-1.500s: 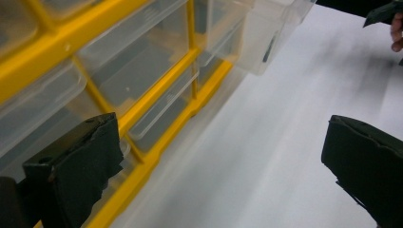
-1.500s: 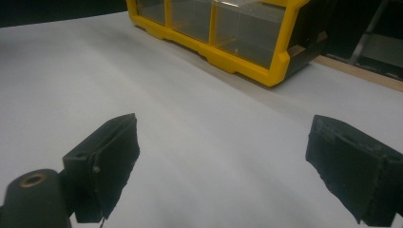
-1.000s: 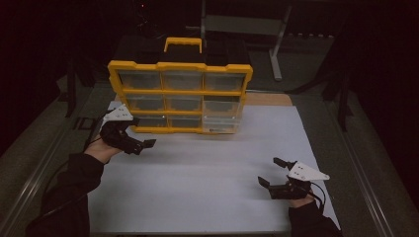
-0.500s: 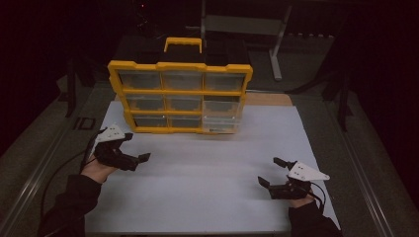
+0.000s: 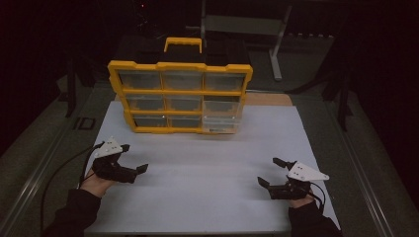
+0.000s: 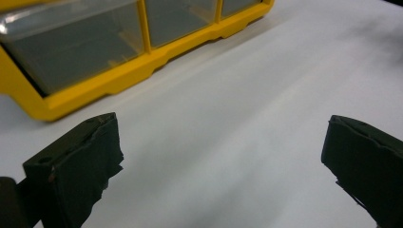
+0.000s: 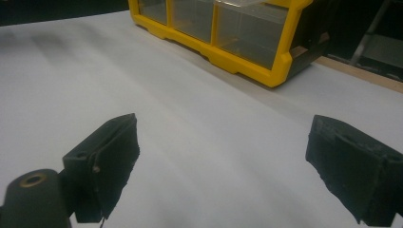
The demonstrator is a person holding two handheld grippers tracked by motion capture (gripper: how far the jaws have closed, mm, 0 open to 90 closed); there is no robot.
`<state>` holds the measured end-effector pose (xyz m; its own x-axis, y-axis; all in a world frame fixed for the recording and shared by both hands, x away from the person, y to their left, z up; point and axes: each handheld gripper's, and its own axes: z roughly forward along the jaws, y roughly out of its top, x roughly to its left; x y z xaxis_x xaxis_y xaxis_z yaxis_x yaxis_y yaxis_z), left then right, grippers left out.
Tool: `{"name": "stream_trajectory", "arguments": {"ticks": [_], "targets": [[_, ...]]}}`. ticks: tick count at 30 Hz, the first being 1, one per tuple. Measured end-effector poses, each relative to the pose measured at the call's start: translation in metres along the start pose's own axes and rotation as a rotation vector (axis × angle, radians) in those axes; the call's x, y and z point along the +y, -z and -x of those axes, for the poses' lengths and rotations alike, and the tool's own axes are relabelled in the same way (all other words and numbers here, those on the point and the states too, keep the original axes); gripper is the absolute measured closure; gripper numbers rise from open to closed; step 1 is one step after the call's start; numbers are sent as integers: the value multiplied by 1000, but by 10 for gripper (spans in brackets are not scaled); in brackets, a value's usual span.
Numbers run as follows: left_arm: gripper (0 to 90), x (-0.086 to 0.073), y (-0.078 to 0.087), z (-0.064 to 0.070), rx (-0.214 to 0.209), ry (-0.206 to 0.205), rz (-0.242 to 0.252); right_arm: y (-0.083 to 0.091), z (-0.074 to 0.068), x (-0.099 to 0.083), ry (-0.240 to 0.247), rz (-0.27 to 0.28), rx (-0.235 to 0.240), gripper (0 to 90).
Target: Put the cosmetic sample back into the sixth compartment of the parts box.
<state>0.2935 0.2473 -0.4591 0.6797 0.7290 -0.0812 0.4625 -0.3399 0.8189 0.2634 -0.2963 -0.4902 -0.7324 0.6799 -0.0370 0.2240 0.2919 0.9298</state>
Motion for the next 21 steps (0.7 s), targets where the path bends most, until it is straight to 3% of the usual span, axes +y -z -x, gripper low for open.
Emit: {"name": "stream_trajectory", "arguments": {"ticks": [8, 12, 15, 21], "targets": [[1, -12, 0, 10, 38, 1, 4, 0, 0, 0, -1, 0, 0, 106], [1, -18, -2, 13, 74, 17, 11, 0, -1, 0, 1, -3, 2, 106], [1, -24, -5, 13, 98, 53, 14, 0, -1, 0, 5, -3, 0, 106], [1, -32, -11, 16, 90, 75, 50, 0, -1, 0, 8, -5, 0, 106]]}}
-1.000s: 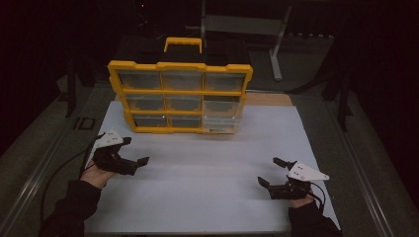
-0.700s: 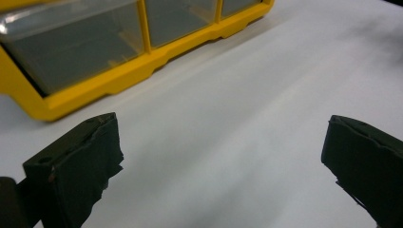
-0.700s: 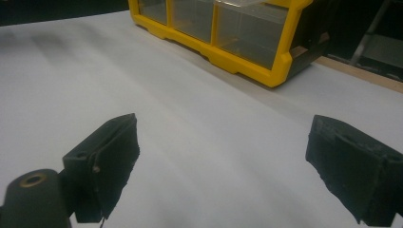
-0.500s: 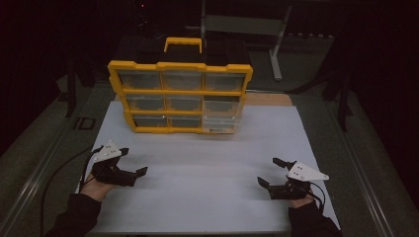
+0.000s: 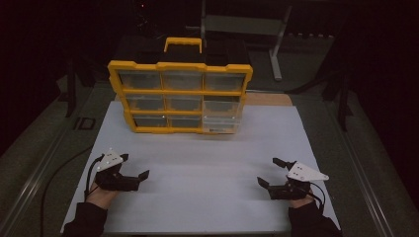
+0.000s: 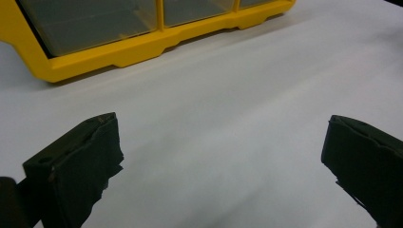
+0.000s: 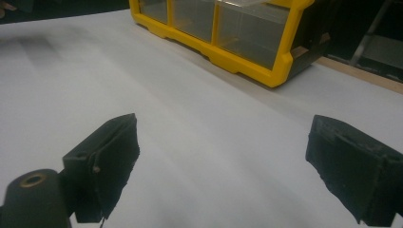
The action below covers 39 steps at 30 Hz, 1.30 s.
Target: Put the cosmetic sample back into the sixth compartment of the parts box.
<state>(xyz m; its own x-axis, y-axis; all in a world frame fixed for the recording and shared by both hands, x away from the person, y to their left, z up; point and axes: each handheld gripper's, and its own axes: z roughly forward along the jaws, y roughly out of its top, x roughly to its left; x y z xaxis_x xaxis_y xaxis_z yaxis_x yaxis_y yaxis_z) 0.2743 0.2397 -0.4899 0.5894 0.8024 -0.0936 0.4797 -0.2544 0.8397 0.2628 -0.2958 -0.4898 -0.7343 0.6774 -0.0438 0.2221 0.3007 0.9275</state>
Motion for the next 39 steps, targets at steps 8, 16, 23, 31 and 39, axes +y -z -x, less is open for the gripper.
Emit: {"name": "stream_trajectory", "arguments": {"ticks": [8, 16, 23, 31, 39], "targets": [[1, -8, -6, 4, 43, -8, 16, 0, 0, 0, 3, 2, -3, 106], [1, -12, -8, 4, 92, 5, 47, -1, -1, -1, 4, -5, 2, 106], [1, -13, -8, 3, 151, 25, 76, -2, -1, -1, 4, -7, 1, 106], [1, -17, -7, 1, 158, 47, 111, -3, -1, -3, 5, -16, 2, 106], [1, -20, -6, -3, 150, 73, 122, -4, -1, -3, 2, -15, 4, 106]]}}
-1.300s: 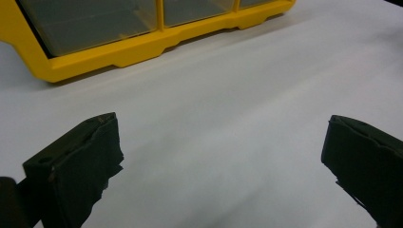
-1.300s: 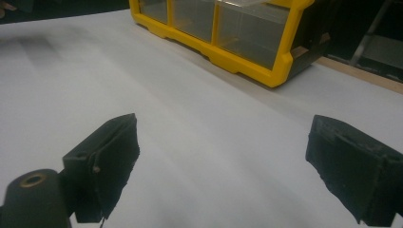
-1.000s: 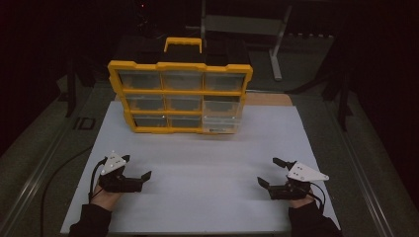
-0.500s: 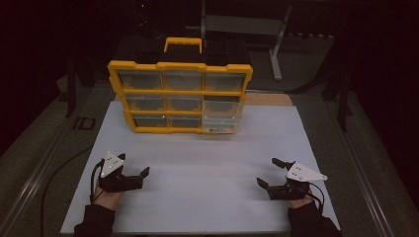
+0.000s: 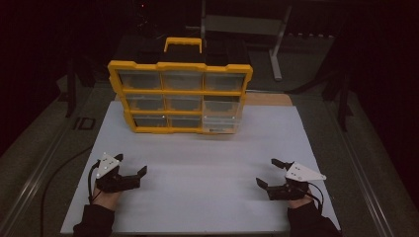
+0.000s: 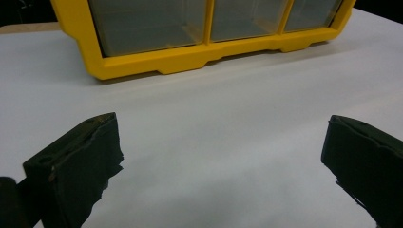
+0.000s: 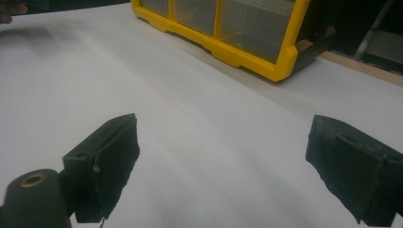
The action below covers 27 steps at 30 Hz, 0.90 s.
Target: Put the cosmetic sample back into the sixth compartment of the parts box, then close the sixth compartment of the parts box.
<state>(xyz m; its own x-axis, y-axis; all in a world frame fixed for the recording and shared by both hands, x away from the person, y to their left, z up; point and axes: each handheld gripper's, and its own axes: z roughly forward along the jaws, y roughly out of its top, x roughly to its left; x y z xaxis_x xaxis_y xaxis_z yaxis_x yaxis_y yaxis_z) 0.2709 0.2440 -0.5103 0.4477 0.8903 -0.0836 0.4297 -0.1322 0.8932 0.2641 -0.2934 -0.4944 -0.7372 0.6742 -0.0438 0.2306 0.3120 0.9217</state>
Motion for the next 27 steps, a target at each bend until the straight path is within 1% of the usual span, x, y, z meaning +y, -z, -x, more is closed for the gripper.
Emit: {"name": "stream_trajectory", "arguments": {"ticks": [10, 15, 18, 22, 26, 27], "targets": [[1, 1, 1, 6, 9, -26, 12, 1, -1, 1, 4, 0, 0, 106], [1, 2, 2, 6, 15, -27, 16, 2, -1, 3, 5, 7, -3, 106], [1, 2, 1, 6, 17, -20, 19, 3, -1, 3, 4, 8, -2, 106], [1, 2, 0, 6, 17, -21, 15, 4, 0, 4, 1, 15, -2, 106], [1, 2, 1, 7, 16, -21, 20, 7, -1, 5, -2, 20, 4, 106], [1, 2, 1, 7, 14, -21, 21, 8, -1, 6, 1, 22, 0, 106]]}}
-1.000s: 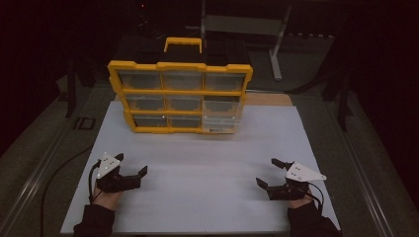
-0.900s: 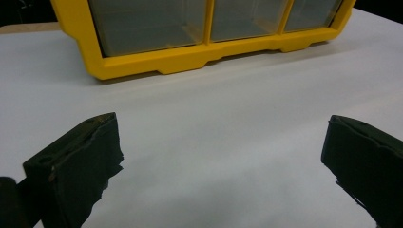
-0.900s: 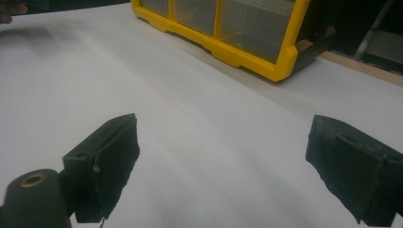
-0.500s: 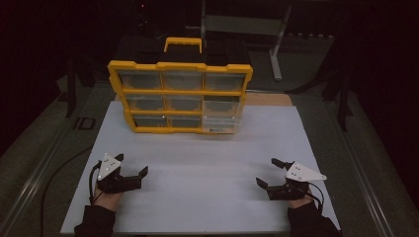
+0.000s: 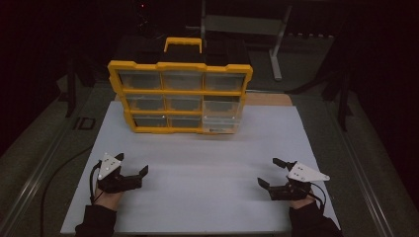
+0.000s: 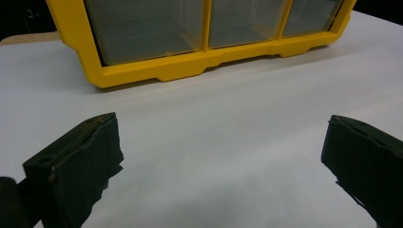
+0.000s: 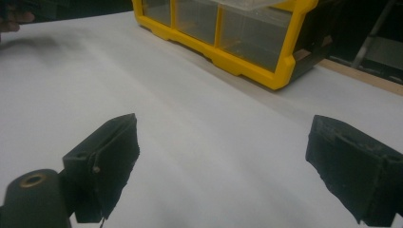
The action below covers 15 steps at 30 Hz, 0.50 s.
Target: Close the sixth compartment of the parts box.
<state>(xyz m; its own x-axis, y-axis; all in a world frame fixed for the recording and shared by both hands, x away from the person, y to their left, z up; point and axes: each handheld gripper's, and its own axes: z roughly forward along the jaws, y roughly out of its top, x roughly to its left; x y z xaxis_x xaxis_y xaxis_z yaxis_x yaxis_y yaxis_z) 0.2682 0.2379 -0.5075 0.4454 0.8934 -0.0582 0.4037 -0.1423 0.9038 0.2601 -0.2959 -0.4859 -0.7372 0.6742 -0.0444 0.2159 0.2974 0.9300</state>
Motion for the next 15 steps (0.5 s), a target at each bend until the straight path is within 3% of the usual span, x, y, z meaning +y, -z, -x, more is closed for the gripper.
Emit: {"name": "stream_trajectory", "arguments": {"ticks": [8, 15], "targets": [[1, 0, 2, 0, 6, 2, 7, 10, -1, 15, -2, 13, -23, 106], [1, 0, 2, 0, 4, 3, 7, 21, -8, 37, 24, 26, -57, 105]]}}
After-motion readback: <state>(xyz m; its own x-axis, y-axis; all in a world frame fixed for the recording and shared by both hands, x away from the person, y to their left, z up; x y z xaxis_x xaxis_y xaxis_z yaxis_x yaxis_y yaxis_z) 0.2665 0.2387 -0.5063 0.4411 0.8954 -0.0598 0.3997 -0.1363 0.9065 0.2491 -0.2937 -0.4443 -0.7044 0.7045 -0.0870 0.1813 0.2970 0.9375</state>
